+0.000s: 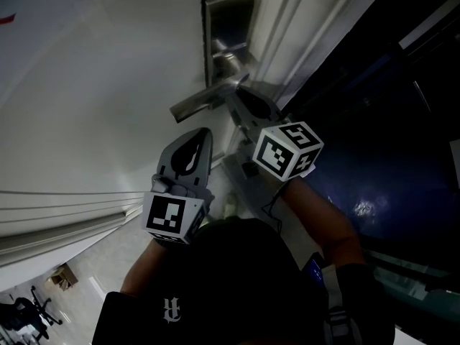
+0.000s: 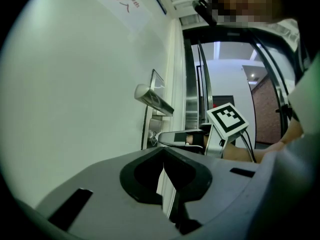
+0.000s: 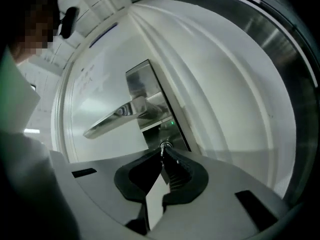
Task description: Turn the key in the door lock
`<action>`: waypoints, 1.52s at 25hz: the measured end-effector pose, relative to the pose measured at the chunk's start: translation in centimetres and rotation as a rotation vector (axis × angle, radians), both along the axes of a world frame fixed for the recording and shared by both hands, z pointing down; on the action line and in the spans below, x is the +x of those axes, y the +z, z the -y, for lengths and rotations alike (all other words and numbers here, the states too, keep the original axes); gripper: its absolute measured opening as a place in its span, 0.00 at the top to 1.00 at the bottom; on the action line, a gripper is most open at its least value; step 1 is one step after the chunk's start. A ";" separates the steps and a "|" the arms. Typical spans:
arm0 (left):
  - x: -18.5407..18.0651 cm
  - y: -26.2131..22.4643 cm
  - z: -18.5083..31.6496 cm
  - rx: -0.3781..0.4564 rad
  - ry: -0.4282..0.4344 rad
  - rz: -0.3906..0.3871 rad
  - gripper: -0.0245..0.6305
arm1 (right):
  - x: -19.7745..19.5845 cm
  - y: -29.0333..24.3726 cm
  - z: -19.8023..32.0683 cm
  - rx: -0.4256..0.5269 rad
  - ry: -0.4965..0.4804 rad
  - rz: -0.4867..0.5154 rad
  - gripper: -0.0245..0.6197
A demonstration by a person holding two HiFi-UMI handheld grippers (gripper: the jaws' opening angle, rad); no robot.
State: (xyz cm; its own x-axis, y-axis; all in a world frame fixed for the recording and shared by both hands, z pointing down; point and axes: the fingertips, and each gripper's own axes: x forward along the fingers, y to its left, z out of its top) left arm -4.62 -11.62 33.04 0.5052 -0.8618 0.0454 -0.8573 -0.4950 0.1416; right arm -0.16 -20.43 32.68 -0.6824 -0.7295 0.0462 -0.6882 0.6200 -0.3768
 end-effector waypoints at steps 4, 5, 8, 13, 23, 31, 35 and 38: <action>0.0 0.1 -0.1 -0.009 0.002 0.003 0.95 | 0.2 0.3 0.2 -0.171 -0.027 0.225 0.93; 0.0 0.2 -0.1 -0.009 0.001 0.002 0.95 | 0.3 0.4 0.2 -0.205 -0.033 0.274 0.93; 0.0 0.2 -0.1 -0.001 -0.001 0.002 0.95 | 0.2 0.1 0.4 -0.248 -0.060 0.375 0.93; 0.0 0.3 -0.1 -0.006 -0.002 0.000 0.95 | 0.2 0.0 0.7 -0.278 -0.084 0.436 0.93; 0.0 0.0 -0.1 0.012 -0.009 -0.002 0.95 | 0.6 1.6 0.8 -0.548 -0.094 0.740 0.93; 0.1 0.0 -0.2 0.009 -0.006 0.001 0.95 | 0.5 0.5 0.4 -0.494 -0.150 0.761 0.89; 0.3 0.0 -0.4 0.012 -0.002 0.003 0.95 | 1.3 0.1 -0.5 -0.431 -0.163 0.632 0.85; 0.4 -0.1 -0.5 0.020 0.000 0.002 0.95 | 2.4 -0.3 -1.0 -0.381 -0.160 0.536 0.85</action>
